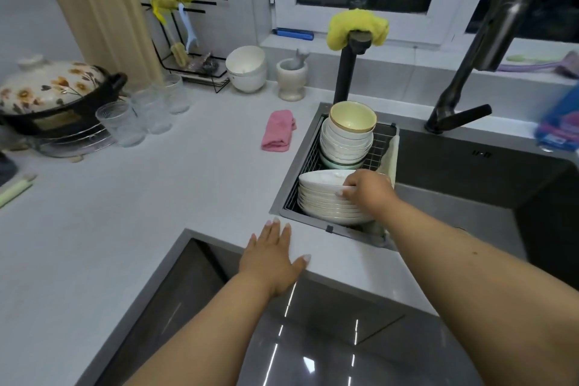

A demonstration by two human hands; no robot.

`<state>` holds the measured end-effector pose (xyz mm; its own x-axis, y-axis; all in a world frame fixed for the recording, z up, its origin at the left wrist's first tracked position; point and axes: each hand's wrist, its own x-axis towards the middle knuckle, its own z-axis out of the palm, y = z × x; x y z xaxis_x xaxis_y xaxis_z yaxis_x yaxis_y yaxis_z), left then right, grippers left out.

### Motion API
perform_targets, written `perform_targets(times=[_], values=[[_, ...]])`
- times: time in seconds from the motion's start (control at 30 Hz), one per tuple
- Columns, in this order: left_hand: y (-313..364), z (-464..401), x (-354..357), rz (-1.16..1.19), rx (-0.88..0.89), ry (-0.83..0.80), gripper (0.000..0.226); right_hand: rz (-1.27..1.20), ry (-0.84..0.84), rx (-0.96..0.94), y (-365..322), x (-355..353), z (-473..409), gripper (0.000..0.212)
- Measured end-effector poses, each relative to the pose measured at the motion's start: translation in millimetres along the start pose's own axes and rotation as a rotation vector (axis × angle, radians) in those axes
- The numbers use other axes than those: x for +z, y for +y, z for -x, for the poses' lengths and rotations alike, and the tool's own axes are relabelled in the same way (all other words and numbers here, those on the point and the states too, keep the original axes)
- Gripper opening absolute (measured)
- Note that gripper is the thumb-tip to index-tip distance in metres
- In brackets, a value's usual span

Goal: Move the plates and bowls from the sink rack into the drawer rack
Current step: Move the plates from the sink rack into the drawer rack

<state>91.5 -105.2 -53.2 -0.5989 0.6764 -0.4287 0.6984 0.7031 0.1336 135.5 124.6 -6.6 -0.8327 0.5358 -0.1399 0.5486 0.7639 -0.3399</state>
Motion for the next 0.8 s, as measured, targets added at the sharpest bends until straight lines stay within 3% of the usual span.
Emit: perform_targets(times=[0.37, 0.5, 0.67, 0.73, 0.8], values=[[2, -7, 18, -0.075, -0.028, 0.050, 0.078, -0.032, 0.163, -0.241, -3, -14, 7, 0.022], [-2, -9, 8, 0.077, -0.010, 0.054, 0.074, -0.096, 0.268, -0.311, -4, -31, 23, 0.021], [6, 12, -41, 0.917, -0.162, 0.337, 0.042, -0.055, 0.397, -0.473, -10, -53, 59, 0.013], [17, 25, -62, 1.475, -0.248, 0.311, 0.037, -0.011, 0.425, -0.574, -13, -56, 78, 0.009], [28, 40, -76, 1.948, -0.241, 0.178, 0.044, 0.022, 0.433, -0.705, -17, -56, 98, 0.009]])
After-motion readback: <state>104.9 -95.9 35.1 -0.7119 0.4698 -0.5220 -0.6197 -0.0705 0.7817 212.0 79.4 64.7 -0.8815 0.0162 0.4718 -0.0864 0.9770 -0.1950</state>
